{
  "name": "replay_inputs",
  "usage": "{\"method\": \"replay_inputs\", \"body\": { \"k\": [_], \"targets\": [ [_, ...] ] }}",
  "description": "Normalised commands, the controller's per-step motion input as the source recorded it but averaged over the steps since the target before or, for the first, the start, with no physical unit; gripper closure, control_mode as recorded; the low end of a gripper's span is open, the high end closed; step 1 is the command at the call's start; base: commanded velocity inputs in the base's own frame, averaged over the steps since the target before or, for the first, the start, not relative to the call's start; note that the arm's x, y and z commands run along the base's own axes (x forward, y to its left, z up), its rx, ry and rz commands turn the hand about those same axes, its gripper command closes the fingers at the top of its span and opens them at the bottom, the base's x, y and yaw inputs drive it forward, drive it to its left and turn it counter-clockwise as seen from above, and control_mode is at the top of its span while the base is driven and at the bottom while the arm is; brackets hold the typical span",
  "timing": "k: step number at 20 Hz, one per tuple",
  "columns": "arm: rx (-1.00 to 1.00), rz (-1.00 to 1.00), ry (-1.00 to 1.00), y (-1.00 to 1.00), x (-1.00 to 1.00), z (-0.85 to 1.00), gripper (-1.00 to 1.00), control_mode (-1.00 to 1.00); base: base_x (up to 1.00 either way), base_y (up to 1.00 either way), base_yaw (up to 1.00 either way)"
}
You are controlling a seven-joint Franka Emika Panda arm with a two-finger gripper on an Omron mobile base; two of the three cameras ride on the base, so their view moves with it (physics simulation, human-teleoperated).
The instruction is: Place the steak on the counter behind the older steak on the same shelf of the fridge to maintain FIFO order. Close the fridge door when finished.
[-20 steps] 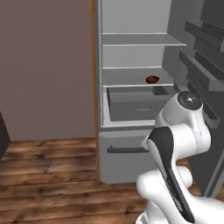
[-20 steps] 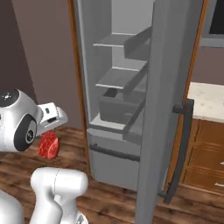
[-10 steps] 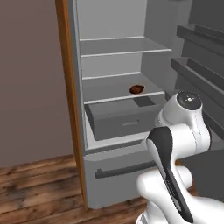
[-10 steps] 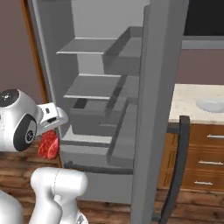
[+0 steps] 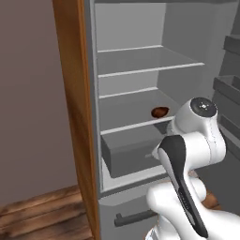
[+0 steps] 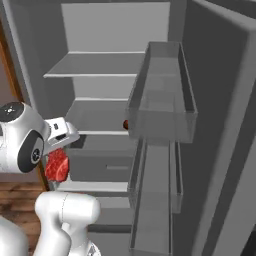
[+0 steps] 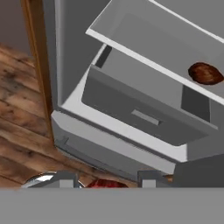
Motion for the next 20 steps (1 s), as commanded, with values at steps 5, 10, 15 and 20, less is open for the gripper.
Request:
{"method": "replay_inputs", "body": {
  "k": [5, 10, 15, 20],
  "targets": [
    [0.0, 0.0, 0.0, 0.0, 0.0, 0.0, 1.0, 1.0, 0.52, 0.16, -0.19],
    [0.0, 0.0, 0.0, 0.0, 0.0, 0.0, 1.0, 1.0, 0.73, 0.41, -0.08],
    [0.0, 0.0, 0.0, 0.0, 0.0, 0.0, 1.0, 1.0, 0.77, 0.29, 0.0],
    [0.0, 0.0, 0.0, 0.0, 0.0, 0.0, 1.0, 1.0, 0.59, 0.31, 0.02]
  ]
}}
